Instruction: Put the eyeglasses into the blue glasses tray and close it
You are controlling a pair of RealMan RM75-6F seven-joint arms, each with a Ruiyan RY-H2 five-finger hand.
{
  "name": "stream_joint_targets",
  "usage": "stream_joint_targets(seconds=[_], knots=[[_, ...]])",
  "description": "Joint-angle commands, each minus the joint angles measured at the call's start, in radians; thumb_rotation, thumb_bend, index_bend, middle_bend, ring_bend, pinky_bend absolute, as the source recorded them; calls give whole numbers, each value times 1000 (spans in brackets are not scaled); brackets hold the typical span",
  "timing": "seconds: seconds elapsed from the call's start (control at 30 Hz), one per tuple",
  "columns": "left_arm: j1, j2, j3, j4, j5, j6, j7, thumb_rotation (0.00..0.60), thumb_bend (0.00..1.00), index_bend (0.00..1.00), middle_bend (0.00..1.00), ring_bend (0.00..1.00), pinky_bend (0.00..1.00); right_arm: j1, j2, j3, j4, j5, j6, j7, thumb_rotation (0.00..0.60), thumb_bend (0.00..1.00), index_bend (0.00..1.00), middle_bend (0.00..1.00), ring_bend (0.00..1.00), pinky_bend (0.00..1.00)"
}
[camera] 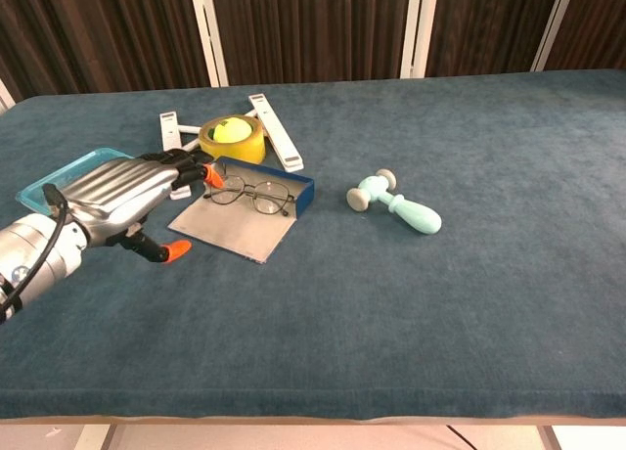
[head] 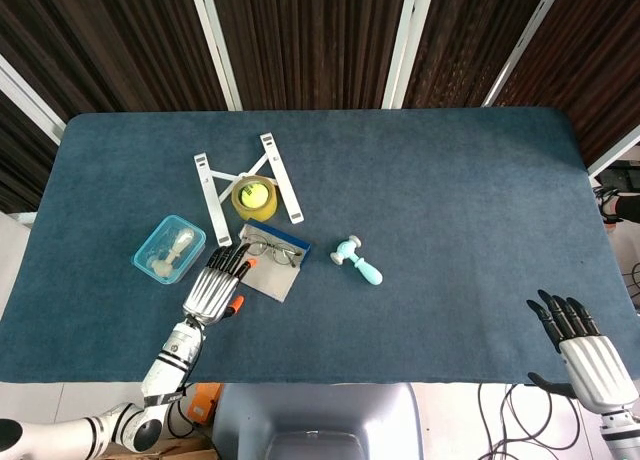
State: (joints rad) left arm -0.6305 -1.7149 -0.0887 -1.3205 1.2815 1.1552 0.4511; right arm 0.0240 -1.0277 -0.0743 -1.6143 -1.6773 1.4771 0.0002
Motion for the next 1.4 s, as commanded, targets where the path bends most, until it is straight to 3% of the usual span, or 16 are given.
stream_joint_targets(seconds=[0.03, 0.2, 0.7, 1.4], knots=[[4, -40, 3, 46, -8, -13, 7, 600, 291, 226, 24, 0, 129, -1, -1, -3, 0, -5, 2, -2, 600, 182, 0, 0, 0, 0], [0, -89, -7, 114, -2, -10, 9, 600, 289, 291, 27, 0, 128, 0, -2, -4, 0, -7, 0, -4, 600, 182, 0, 0, 0, 0], [-23, -150, -53, 195, -14, -51, -17, 600, 291, 332, 31, 0, 129, 5, -5, 1, -2, 7, -10, -13, 600, 182, 0, 0, 0, 0], [-55, -181, -89, 240, -46, -100, 19, 600, 291, 323, 30, 0, 129, 6, -3, 3, -1, 12, -10, -8, 600, 182, 0, 0, 0, 0]])
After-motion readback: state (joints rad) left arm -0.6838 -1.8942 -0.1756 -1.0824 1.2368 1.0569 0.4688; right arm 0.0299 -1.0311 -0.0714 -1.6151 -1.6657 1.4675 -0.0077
